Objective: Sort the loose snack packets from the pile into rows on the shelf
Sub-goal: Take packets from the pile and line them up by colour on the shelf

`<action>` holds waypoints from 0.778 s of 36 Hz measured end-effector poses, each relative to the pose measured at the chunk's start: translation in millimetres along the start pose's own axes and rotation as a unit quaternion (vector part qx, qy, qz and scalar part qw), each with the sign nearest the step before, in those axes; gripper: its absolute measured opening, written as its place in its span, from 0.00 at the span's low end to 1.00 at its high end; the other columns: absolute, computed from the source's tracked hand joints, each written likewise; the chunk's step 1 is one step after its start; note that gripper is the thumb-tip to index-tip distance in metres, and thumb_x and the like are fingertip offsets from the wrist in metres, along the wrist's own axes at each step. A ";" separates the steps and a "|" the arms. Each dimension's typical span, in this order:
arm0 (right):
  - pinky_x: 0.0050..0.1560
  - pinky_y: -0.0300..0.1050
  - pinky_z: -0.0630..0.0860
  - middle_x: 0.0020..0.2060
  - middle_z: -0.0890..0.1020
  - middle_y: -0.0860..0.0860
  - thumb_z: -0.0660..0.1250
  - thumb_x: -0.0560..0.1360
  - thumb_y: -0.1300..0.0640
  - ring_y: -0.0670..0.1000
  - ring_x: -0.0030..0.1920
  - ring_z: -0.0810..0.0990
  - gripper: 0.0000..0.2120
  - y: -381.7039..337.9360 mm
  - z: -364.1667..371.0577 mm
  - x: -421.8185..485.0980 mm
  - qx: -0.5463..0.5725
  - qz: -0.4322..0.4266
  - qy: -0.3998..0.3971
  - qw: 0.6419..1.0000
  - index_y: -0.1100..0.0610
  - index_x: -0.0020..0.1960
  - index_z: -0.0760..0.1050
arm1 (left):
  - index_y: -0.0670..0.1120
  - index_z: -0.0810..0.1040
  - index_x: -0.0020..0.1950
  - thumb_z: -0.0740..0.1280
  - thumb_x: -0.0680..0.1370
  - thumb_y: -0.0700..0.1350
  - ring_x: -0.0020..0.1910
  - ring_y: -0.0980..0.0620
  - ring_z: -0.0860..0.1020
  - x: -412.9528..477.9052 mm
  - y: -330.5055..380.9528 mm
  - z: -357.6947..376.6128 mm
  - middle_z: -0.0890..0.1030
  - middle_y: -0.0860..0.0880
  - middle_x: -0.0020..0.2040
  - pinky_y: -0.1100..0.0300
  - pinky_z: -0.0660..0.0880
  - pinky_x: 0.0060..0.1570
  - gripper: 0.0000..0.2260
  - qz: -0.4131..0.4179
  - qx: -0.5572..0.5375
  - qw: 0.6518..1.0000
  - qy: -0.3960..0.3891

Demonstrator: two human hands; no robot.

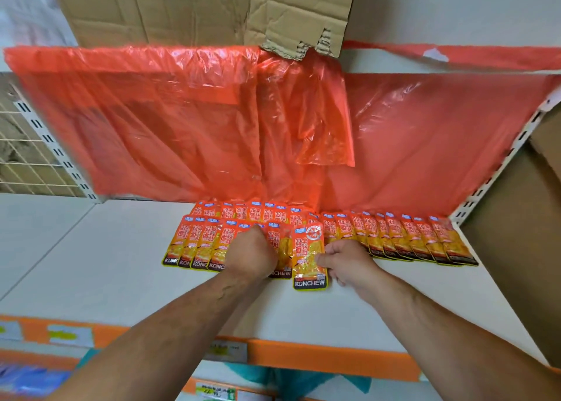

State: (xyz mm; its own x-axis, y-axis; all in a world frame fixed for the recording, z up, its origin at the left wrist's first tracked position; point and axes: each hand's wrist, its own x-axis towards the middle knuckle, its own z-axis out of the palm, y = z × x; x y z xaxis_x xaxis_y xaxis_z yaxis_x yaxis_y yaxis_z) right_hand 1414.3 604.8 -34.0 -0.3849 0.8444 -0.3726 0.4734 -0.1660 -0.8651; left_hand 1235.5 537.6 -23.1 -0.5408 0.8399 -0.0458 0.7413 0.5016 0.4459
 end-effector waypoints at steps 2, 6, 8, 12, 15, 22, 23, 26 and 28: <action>0.25 0.38 0.60 0.18 0.70 0.45 0.71 0.75 0.63 0.47 0.23 0.66 0.15 -0.6 -0.2 0.6 -0.009 0.001 0.000 1.000 0.57 0.33 0.71 | 0.40 0.75 0.53 0.62 0.77 0.42 0.49 0.39 0.80 1.1 0.6 -0.6 0.82 0.40 0.50 0.53 0.73 0.42 0.08 0.003 0.008 1.000 -0.006; 0.26 0.39 0.59 0.19 0.70 0.47 0.70 0.76 0.62 0.49 0.24 0.65 0.15 -2.1 0.9 2.7 -0.013 0.013 0.001 1.000 0.56 0.32 0.70 | 0.40 0.73 0.54 0.62 0.75 0.40 0.50 0.39 0.80 0.9 1.7 -2.4 0.81 0.40 0.50 0.53 0.73 0.42 0.09 0.001 0.026 1.000 -0.015; 0.27 0.39 0.58 0.22 0.70 0.50 0.70 0.76 0.61 0.50 0.25 0.65 0.14 -3.2 1.7 3.4 -0.010 0.019 0.002 1.000 0.57 0.34 0.70 | 0.40 0.72 0.55 0.62 0.75 0.43 0.50 0.39 0.80 -0.4 0.9 -2.9 0.81 0.41 0.51 0.54 0.71 0.40 0.10 0.004 0.044 0.999 -0.010; 0.28 0.41 0.56 0.26 0.69 0.53 0.70 0.76 0.61 0.50 0.27 0.62 0.10 -8.2 6.6 5.5 0.006 0.032 -0.004 0.999 0.58 0.39 0.71 | 0.42 0.69 0.58 0.63 0.76 0.48 0.53 0.40 0.78 -1.2 -5.8 -4.3 0.78 0.42 0.55 0.52 0.72 0.45 0.14 0.043 0.067 0.997 0.023; 0.28 0.40 0.58 0.26 0.70 0.54 0.71 0.76 0.60 0.51 0.27 0.64 0.08 -13.4 13.0 7.5 0.008 0.037 0.003 0.999 0.59 0.41 0.73 | 0.42 0.70 0.59 0.64 0.76 0.49 0.55 0.40 0.75 1.2 -14.2 -7.5 0.75 0.42 0.56 0.50 0.73 0.50 0.16 0.076 0.072 0.993 0.051; 0.26 0.41 0.66 0.28 0.75 0.58 0.71 0.74 0.60 0.53 0.25 0.70 0.10 -17.9 31.0 15.1 -0.073 0.033 0.078 0.994 0.59 0.38 0.72 | 0.42 0.73 0.55 0.64 0.77 0.51 0.52 0.42 0.74 5.6 -35.6 -10.6 0.76 0.42 0.51 0.51 0.72 0.47 0.14 0.114 0.073 0.987 0.093; 0.27 0.43 0.68 0.27 0.75 0.59 0.71 0.73 0.60 0.54 0.25 0.72 0.11 -18.5 33.3 15.6 -0.098 0.027 0.091 0.991 0.59 0.36 0.72 | 0.42 0.73 0.55 0.64 0.77 0.52 0.52 0.42 0.74 5.5 -37.9 -11.3 0.77 0.42 0.51 0.51 0.72 0.47 0.15 0.119 0.073 0.986 0.095; 0.27 0.48 0.76 0.26 0.81 0.57 0.69 0.71 0.58 0.56 0.24 0.77 0.11 -22.7 36.9 14.2 -0.190 0.018 0.119 0.974 0.61 0.32 0.75 | 0.42 0.74 0.57 0.64 0.78 0.55 0.53 0.42 0.74 5.6 -43.2 -13.9 0.76 0.43 0.52 0.51 0.72 0.48 0.17 0.125 0.077 0.985 0.091; 0.31 0.50 0.80 0.27 0.82 0.56 0.67 0.69 0.58 0.56 0.27 0.81 0.10 -26.2 38.5 12.3 -0.233 0.016 0.129 0.964 0.64 0.33 0.78 | 0.42 0.73 0.58 0.63 0.78 0.54 0.53 0.43 0.74 5.4 -45.0 -15.9 0.76 0.43 0.53 0.52 0.72 0.49 0.17 0.130 0.079 0.984 0.088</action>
State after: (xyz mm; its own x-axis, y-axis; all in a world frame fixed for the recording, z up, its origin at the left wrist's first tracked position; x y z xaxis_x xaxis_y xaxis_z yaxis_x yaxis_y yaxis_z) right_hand 1366.7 599.9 -28.9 -0.1822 0.9515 -0.2481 0.8093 0.0018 -0.5873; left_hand 1192.8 516.3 -29.2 -0.3754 0.9020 0.2133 0.9086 0.3127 0.2769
